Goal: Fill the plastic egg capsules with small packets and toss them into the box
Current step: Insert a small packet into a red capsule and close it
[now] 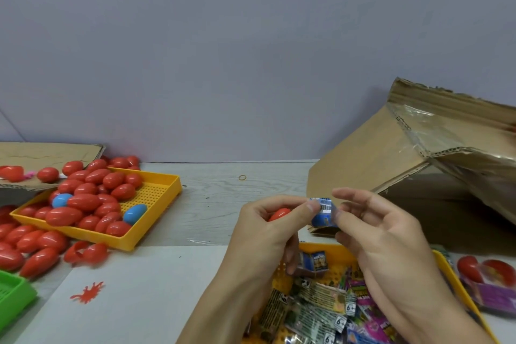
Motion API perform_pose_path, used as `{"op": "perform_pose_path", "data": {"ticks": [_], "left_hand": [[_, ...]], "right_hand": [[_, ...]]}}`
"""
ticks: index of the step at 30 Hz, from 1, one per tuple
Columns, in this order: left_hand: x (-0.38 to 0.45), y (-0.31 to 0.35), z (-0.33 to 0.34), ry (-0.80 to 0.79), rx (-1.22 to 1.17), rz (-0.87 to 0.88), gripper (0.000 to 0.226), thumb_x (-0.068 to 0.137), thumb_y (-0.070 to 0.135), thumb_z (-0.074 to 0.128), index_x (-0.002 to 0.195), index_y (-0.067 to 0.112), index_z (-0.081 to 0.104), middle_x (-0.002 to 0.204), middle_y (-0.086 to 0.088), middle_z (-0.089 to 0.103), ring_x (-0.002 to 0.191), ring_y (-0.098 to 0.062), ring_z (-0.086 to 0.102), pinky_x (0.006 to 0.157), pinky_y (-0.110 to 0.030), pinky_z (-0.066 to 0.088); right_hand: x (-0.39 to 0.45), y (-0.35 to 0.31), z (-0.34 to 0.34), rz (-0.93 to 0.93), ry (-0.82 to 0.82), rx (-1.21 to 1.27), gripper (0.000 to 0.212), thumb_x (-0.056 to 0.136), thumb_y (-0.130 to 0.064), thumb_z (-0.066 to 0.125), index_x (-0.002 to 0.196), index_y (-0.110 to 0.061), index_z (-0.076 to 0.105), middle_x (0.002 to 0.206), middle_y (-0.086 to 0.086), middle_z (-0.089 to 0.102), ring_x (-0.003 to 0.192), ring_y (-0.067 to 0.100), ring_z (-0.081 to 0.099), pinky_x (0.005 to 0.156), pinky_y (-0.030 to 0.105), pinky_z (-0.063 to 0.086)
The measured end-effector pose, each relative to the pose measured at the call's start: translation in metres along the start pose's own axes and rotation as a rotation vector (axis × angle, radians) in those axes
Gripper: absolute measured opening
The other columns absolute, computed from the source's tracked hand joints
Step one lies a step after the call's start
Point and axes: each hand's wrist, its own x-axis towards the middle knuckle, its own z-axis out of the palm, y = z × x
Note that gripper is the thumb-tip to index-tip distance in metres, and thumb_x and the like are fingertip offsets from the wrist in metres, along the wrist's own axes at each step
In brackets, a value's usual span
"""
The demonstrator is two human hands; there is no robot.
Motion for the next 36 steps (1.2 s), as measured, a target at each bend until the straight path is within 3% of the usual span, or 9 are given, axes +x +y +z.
{"op": "perform_pose_path", "data": {"ticks": [6, 12, 17, 19, 23, 26, 29, 32, 36], "left_hand": [[0.001, -0.003, 0.001, 0.01, -0.032, 0.013, 0.032, 0.07, 0.04, 0.077, 0.088, 0.014, 0.078, 0.066, -0.009, 0.059, 0.039, -0.013, 0.036, 0.037, -0.021, 0.035], [0.003, -0.003, -0.001, 0.117, -0.082, 0.006, 0.036, 0.065, 0.044, 0.078, 0.087, 0.017, 0.078, 0.075, -0.005, 0.071, 0.039, -0.012, 0.035, 0.037, -0.022, 0.034], [0.002, -0.002, -0.001, 0.13, -0.089, 0.004, 0.035, 0.067, 0.045, 0.078, 0.088, 0.017, 0.078, 0.075, -0.004, 0.07, 0.04, -0.013, 0.035, 0.039, -0.022, 0.035], [0.002, -0.001, 0.0, 0.131, -0.089, 0.002, 0.032, 0.069, 0.043, 0.077, 0.087, 0.016, 0.078, 0.072, -0.003, 0.069, 0.039, -0.013, 0.034, 0.038, -0.022, 0.034], [0.002, -0.001, 0.0, 0.134, -0.069, 0.002, 0.028, 0.075, 0.042, 0.074, 0.081, 0.014, 0.078, 0.074, -0.006, 0.071, 0.036, -0.011, 0.032, 0.036, -0.019, 0.03], [0.001, -0.002, 0.002, 0.086, -0.021, 0.014, 0.032, 0.08, 0.043, 0.072, 0.08, 0.011, 0.077, 0.067, -0.017, 0.065, 0.033, -0.011, 0.03, 0.035, -0.018, 0.028], [0.0, -0.003, 0.005, 0.016, 0.045, 0.046, 0.028, 0.081, 0.041, 0.072, 0.08, 0.013, 0.077, 0.045, -0.004, 0.047, 0.03, -0.01, 0.031, 0.036, -0.017, 0.029], [-0.002, 0.001, 0.007, -0.006, 0.061, 0.087, 0.021, 0.071, 0.036, 0.077, 0.087, 0.023, 0.079, 0.062, 0.001, 0.067, 0.033, -0.004, 0.043, 0.036, -0.015, 0.035], [-0.004, 0.004, 0.009, 0.056, 0.114, 0.116, 0.013, 0.077, 0.018, 0.08, 0.083, 0.029, 0.078, 0.07, 0.007, 0.073, 0.042, 0.001, 0.056, 0.043, -0.008, 0.041]], "right_hand": [[-0.001, -0.002, 0.0, 0.047, -0.114, 0.046, 0.021, 0.068, -0.028, 0.072, 0.088, -0.032, 0.076, 0.092, 0.005, 0.076, 0.087, 0.018, 0.073, 0.071, 0.031, 0.049], [-0.006, -0.004, 0.004, -0.183, -0.023, -0.139, 0.016, 0.09, -0.016, 0.065, 0.087, -0.028, 0.075, 0.08, -0.002, 0.073, 0.072, 0.006, 0.069, 0.059, 0.015, 0.052], [-0.012, -0.012, 0.008, -0.231, -0.114, -0.234, 0.025, 0.07, -0.053, 0.06, 0.084, -0.039, 0.075, 0.076, -0.008, 0.072, 0.072, 0.0, 0.065, 0.059, 0.011, 0.048], [-0.013, -0.011, 0.009, -0.25, -0.131, -0.337, 0.028, 0.07, -0.059, 0.059, 0.086, -0.041, 0.074, 0.083, -0.01, 0.073, 0.082, 0.004, 0.067, 0.067, 0.02, 0.052], [-0.011, -0.005, 0.009, -0.319, -0.05, -0.491, 0.017, 0.076, -0.048, 0.066, 0.079, -0.033, 0.074, 0.09, -0.012, 0.068, 0.087, 0.009, 0.066, 0.072, 0.041, 0.056], [-0.009, -0.005, 0.006, -0.348, 0.017, -0.431, 0.01, 0.083, -0.032, 0.07, 0.076, -0.03, 0.076, 0.087, -0.011, 0.071, 0.083, 0.006, 0.067, 0.066, 0.025, 0.054], [-0.009, -0.011, 0.006, -0.302, 0.038, -0.266, 0.018, 0.085, -0.026, 0.069, 0.075, -0.038, 0.077, 0.073, -0.012, 0.072, 0.068, -0.001, 0.067, 0.058, 0.012, 0.05], [-0.01, -0.013, 0.007, -0.294, 0.048, -0.24, 0.025, 0.085, -0.028, 0.069, 0.073, -0.049, 0.075, 0.061, -0.018, 0.066, 0.059, -0.007, 0.061, 0.06, 0.015, 0.046], [-0.009, -0.012, 0.007, -0.29, 0.019, -0.225, 0.017, 0.081, -0.034, 0.069, 0.074, -0.047, 0.076, 0.077, -0.014, 0.073, 0.07, -0.003, 0.065, 0.066, 0.018, 0.049]]}}
